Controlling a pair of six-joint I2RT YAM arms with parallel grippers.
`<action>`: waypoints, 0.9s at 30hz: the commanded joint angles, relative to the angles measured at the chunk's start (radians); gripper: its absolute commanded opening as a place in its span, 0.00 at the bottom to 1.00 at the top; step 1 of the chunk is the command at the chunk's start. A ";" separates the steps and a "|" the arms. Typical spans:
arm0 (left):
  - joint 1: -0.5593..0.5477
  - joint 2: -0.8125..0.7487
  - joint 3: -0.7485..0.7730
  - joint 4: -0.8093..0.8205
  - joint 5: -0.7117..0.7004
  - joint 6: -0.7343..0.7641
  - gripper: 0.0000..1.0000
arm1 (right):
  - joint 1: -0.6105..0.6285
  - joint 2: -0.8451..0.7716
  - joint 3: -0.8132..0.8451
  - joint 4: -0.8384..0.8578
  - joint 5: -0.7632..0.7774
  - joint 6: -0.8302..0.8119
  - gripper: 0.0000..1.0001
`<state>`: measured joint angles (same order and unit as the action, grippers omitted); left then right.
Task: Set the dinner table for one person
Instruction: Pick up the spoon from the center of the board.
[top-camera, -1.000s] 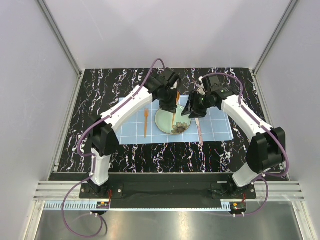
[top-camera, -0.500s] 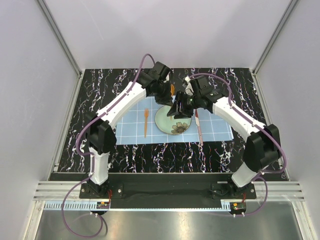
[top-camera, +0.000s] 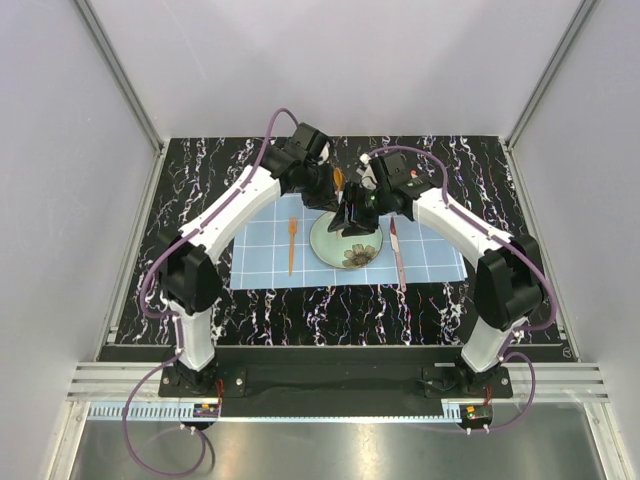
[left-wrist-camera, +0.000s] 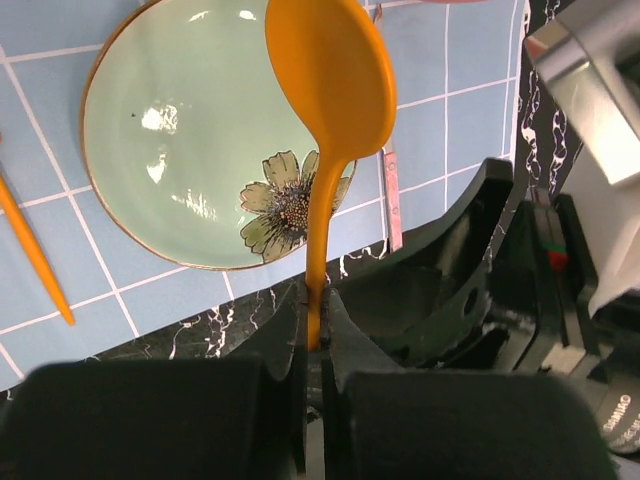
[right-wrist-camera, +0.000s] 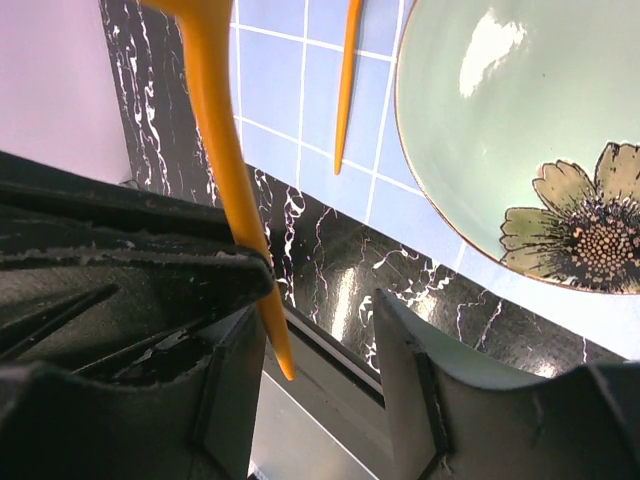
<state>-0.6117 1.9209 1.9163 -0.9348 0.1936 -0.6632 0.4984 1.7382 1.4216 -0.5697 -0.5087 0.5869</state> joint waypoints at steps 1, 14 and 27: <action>-0.003 -0.083 -0.033 0.039 0.073 0.005 0.00 | 0.012 0.011 0.074 0.048 0.021 -0.021 0.53; 0.017 -0.077 -0.043 0.051 0.121 0.017 0.00 | 0.020 0.037 0.099 0.056 0.030 -0.015 0.00; 0.139 -0.137 -0.175 0.050 0.053 0.002 0.43 | 0.019 -0.026 0.115 -0.108 0.222 -0.076 0.00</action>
<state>-0.5289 1.8675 1.7878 -0.8780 0.2531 -0.6559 0.5209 1.7622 1.4830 -0.5877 -0.4068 0.5591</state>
